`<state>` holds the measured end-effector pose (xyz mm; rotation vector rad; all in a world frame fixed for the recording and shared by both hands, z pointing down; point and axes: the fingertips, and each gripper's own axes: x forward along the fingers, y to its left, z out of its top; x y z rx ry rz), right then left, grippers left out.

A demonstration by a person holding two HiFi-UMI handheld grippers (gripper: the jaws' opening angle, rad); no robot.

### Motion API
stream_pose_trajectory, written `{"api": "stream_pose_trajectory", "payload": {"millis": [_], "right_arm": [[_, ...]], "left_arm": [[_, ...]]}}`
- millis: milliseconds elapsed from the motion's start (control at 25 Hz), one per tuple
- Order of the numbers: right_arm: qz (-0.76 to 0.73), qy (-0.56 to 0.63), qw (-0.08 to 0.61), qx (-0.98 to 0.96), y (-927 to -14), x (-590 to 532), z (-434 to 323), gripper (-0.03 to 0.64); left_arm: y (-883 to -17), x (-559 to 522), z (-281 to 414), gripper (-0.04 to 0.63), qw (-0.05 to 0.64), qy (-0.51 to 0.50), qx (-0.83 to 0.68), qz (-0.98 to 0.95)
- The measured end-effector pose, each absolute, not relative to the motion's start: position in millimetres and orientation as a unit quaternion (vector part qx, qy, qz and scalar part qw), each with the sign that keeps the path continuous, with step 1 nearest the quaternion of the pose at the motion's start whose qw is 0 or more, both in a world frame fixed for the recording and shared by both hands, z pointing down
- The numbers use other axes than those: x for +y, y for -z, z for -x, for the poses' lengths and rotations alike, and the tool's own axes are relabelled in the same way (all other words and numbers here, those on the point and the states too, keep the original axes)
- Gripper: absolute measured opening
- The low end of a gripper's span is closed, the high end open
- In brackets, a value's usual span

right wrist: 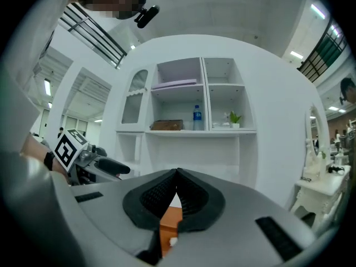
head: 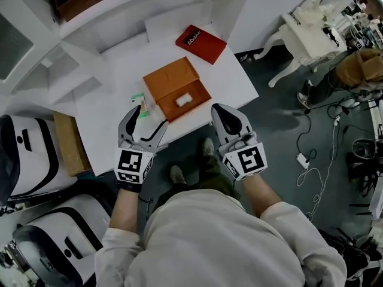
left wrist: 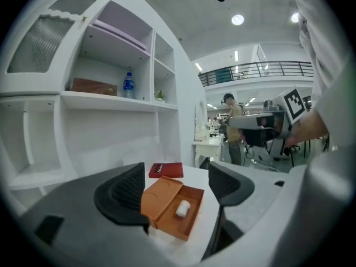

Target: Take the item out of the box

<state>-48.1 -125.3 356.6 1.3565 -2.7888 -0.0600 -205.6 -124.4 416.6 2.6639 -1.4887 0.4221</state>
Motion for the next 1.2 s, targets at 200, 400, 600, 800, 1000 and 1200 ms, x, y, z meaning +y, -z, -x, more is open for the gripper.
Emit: {"api": "stream_pose_trajectory", "payload": {"millis": [200,400,600,800,1000,1200], "right_arm": [[-0.414,0.007,0.017,-0.91,-362.9,-174.5,34.5,0.023],[-0.409,-0.008,0.017,-0.912,-374.1,-224.1,14.1,0.023],[-0.412,-0.027,0.021,-0.911,-393.9,-257.1,-7.1,0.023],[-0.418,-0.041,0.029,-0.907,-411.8,-279.8,-24.6,0.023],[-0.427,-0.053,0.037,-0.902,-426.7,-293.7,-41.9,0.023],[-0.436,-0.062,0.047,-0.896,-441.7,-305.6,-57.6,0.023]], "left_arm": [[-437.6,-164.5,189.1,0.354,0.039,-0.175,-0.486,-0.855],[-476.6,-206.6,166.0,0.347,0.036,-0.252,-0.457,-0.852],[-530.7,-234.0,146.8,0.31,0.042,-0.329,-0.421,-0.844],[-591.9,-248.7,128.9,0.306,0.056,-0.408,-0.363,-0.836],[-644.0,-253.8,120.2,0.286,0.065,-0.477,-0.316,-0.818],[-683.8,-254.5,120.1,0.258,0.082,-0.518,-0.291,-0.8]]}}
